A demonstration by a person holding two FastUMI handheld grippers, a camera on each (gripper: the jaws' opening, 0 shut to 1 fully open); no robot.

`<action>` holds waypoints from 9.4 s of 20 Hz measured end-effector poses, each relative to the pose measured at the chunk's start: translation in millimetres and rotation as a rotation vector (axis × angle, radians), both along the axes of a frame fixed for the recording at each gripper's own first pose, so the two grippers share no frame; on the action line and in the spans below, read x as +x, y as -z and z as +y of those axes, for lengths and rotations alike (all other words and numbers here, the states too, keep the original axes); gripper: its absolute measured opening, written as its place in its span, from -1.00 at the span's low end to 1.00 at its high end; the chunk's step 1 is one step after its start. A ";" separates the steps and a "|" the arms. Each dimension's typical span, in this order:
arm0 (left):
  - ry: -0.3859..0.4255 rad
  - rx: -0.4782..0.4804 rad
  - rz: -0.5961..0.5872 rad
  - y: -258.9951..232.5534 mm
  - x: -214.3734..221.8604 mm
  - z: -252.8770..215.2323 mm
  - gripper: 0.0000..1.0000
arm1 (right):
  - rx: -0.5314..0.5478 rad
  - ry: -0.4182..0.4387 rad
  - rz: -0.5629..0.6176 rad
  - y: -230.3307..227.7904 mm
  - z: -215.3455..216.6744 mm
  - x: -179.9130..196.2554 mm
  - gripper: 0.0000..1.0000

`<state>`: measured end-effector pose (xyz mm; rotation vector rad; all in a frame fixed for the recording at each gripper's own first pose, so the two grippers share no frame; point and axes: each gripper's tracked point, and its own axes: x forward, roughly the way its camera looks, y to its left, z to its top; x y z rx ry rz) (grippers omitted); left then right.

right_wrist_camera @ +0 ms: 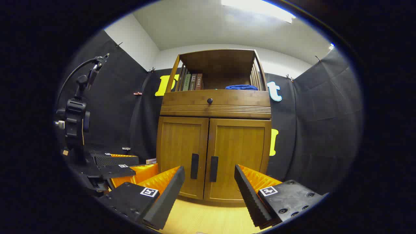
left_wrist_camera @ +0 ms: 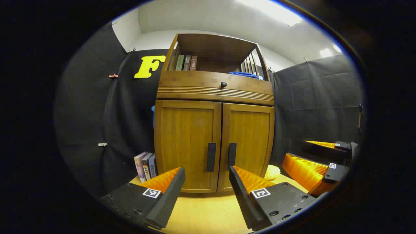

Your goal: Open the right door of the double-door shoe cabinet with the right hand, and open the left door with the left hand.

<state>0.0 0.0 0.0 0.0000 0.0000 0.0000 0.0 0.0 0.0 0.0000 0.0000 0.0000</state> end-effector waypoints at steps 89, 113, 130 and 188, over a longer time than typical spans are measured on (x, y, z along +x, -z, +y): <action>-0.038 0.053 -0.117 10.3 -23.1 40.8 0.70 | 0.030 0.011 0.118 112.5 -40.5 152.0 -0.34; 0.076 -0.036 -0.086 36.3 26.5 -38.8 0.67 | 0.063 0.231 0.201 107.5 -208.4 26.4 -0.53; 0.159 0.003 -0.035 64.0 78.0 -65.2 0.63 | -0.012 0.353 0.151 78.7 -275.7 -31.9 -0.70; 0.218 0.011 0.008 93.6 144.6 20.2 -0.44 | 0.134 0.081 0.177 63.5 -135.9 -69.6 0.93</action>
